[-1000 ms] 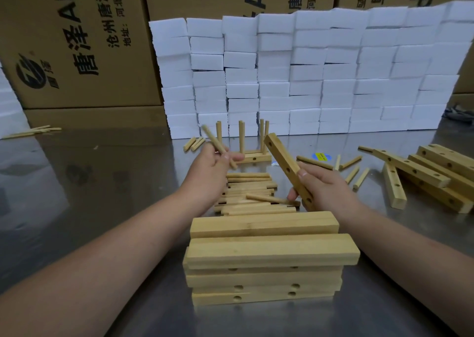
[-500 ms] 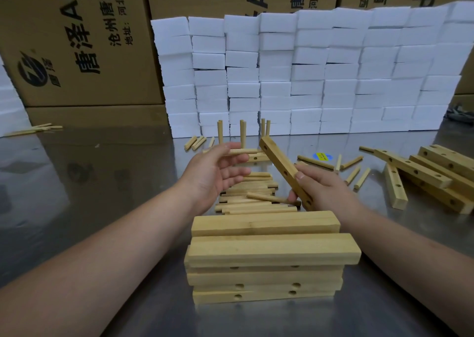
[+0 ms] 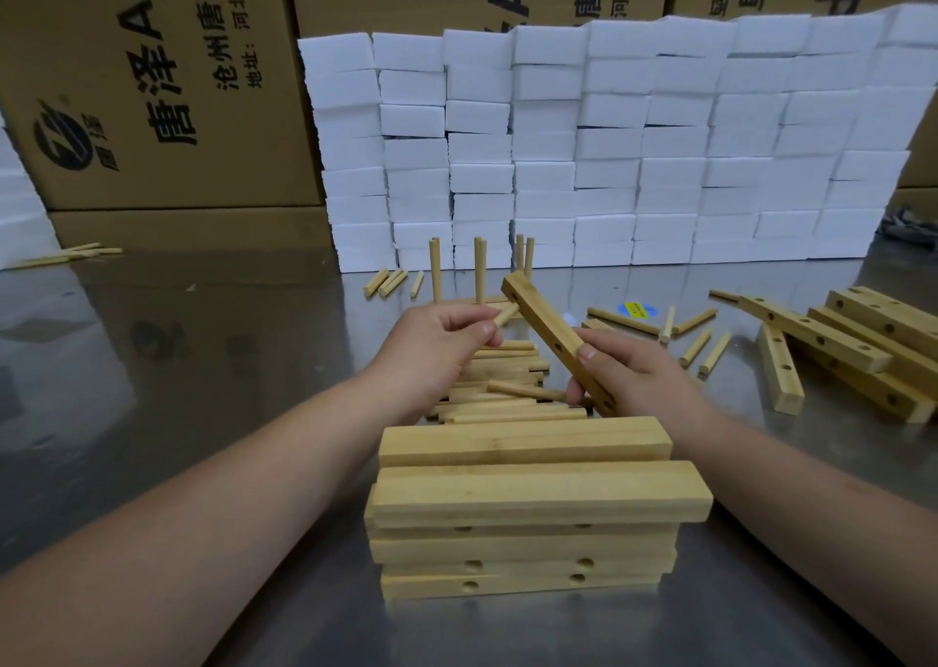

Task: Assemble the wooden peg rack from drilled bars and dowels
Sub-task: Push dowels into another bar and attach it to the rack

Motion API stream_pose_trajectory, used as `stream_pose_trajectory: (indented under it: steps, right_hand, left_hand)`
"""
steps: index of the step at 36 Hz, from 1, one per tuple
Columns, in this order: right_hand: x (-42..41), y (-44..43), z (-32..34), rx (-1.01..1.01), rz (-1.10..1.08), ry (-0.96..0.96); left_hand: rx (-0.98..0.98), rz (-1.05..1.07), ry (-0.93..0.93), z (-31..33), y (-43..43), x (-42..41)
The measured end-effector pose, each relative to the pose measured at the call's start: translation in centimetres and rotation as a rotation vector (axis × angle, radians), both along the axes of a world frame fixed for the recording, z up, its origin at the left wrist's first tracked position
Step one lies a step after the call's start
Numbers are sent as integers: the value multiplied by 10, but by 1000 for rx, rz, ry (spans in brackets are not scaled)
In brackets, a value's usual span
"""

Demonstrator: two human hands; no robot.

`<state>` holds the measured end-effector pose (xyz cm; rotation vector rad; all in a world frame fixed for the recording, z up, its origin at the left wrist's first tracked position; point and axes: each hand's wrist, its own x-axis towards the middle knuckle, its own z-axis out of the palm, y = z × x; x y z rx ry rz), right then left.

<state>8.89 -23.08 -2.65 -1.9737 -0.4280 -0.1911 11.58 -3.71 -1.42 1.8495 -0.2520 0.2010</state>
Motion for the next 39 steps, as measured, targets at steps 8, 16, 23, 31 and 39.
stream_pose_trajectory:
  steps: [8, 16, 23, 31, 39]
  right_hand:
    - [-1, 0, 0, -24, -8, -34]
    - [3, -2, -3, -25, -17, -58]
    - [7, -4, -5, 4, -11, -40]
    - [5, -3, -2, 18, 16, -67]
    - [4, -3, -1, 1, 22, -87]
  left_hand:
    - [31, 55, -48, 1, -1, -2]
    - [14, 64, -29, 3, 2, -1]
    - [54, 58, -58, 0, 3, 1]
    - [66, 57, -118, -1, 4, 1]
    - [132, 86, -210, -4, 5, 3]
